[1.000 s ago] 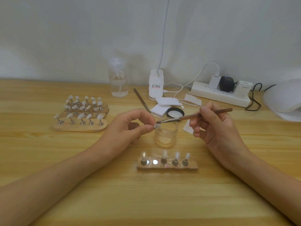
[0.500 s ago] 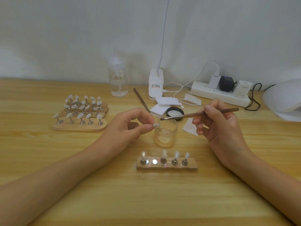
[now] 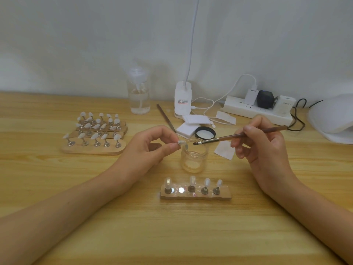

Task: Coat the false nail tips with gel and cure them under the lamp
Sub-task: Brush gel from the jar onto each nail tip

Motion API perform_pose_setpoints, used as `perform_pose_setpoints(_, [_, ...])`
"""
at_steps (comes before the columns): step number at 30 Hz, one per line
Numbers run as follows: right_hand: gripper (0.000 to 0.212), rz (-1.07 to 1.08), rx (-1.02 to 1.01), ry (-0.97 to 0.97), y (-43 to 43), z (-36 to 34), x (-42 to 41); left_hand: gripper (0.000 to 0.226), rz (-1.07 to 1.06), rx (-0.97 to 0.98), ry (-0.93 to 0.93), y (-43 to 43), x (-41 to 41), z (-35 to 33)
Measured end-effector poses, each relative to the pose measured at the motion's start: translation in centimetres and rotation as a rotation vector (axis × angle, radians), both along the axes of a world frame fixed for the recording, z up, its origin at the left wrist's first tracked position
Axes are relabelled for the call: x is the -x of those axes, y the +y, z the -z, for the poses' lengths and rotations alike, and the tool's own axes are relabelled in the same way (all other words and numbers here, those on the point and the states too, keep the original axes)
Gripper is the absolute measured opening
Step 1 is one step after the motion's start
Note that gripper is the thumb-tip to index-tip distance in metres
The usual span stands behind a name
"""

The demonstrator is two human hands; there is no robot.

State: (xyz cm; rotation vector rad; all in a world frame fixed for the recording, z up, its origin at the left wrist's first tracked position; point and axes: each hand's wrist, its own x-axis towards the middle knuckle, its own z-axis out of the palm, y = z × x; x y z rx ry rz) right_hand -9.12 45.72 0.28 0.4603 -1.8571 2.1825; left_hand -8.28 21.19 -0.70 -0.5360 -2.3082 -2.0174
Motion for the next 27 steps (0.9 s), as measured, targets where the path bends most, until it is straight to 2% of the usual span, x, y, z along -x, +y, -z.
perform_pose_setpoints(8, [0.039,-0.002,0.096,-0.081,0.5,0.1,0.5,0.015,-0.160,-0.155,0.000,-0.6,-0.4,-0.8])
perform_pose_setpoints(11, [0.048,-0.022,0.100,-0.115,0.4,0.2,0.6,0.014,-0.191,-0.101,0.029,-0.9,-0.8,-1.2])
perform_pose_setpoints(16, [0.028,-0.007,0.089,-0.160,0.5,0.3,0.7,0.018,-0.128,0.055,0.024,-0.6,-1.9,-1.6])
perform_pose_setpoints(20, [0.028,0.002,0.102,-0.183,0.5,0.3,0.8,0.017,-0.050,0.110,0.057,-0.1,-2.7,-1.7])
perform_pose_setpoints(27, [0.029,0.006,0.115,-0.198,0.4,0.3,0.9,0.019,-0.058,0.182,0.120,0.5,-4.4,-1.4])
